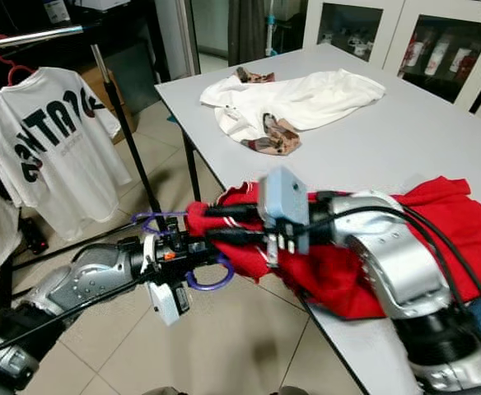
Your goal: Hang hanger
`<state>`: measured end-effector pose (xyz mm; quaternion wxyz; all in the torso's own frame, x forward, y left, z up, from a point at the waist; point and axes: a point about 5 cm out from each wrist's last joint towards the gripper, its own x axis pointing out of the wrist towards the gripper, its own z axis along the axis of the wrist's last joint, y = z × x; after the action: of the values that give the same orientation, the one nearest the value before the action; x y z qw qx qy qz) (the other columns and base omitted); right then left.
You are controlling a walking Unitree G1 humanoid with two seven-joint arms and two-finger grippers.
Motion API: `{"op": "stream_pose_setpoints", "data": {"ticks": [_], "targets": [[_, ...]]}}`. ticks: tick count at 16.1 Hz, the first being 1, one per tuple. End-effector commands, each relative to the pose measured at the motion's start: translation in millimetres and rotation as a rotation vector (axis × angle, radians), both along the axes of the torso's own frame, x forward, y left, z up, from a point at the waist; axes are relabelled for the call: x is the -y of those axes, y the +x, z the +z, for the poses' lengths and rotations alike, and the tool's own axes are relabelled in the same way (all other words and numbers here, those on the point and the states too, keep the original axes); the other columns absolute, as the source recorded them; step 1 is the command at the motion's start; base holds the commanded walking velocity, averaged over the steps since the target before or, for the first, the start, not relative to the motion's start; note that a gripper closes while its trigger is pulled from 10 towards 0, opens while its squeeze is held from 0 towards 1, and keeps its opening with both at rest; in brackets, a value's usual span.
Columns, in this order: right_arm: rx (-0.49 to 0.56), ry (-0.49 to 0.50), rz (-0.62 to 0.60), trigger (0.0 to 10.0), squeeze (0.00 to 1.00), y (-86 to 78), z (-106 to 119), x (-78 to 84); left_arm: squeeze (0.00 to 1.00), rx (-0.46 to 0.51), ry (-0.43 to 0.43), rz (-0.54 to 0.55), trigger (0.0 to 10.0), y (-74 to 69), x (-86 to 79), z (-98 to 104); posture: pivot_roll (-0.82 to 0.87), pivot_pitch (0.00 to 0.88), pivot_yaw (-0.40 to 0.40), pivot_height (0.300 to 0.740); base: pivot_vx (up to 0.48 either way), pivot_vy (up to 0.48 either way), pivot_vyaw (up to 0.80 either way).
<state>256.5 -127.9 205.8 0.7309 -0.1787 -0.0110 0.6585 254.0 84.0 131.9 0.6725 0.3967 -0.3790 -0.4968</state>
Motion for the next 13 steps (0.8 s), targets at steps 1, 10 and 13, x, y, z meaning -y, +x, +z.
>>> {"op": "stream_pose_setpoints", "data": {"ticks": [1,10,13], "targets": [[0.016,0.0,0.003,10.0,0.0,-3.8,8.4,5.3,0.0,0.005,-0.016,0.057,10.0,4.6,-7.7,1.1,-0.08,0.0,0.078,0.736,0.0,0.0,0.0],[0.158,-0.247,-0.166,10.0,0.0,-8.7,10.5,46.0,0.0,-0.008,-0.011,0.104,10.0,5.1,-13.8,-5.5,-0.1,0.0,0.085,0.736,0.0,0.0,0.0],[0.201,-0.329,-0.19,10.0,1.0,-9.1,8.0,46.0,0.0,0.006,0.006,0.094,10.0,6.6,-13.9,-4.2,-0.1,0.0,0.086,0.736,0.0,0.0,0.0]]}}
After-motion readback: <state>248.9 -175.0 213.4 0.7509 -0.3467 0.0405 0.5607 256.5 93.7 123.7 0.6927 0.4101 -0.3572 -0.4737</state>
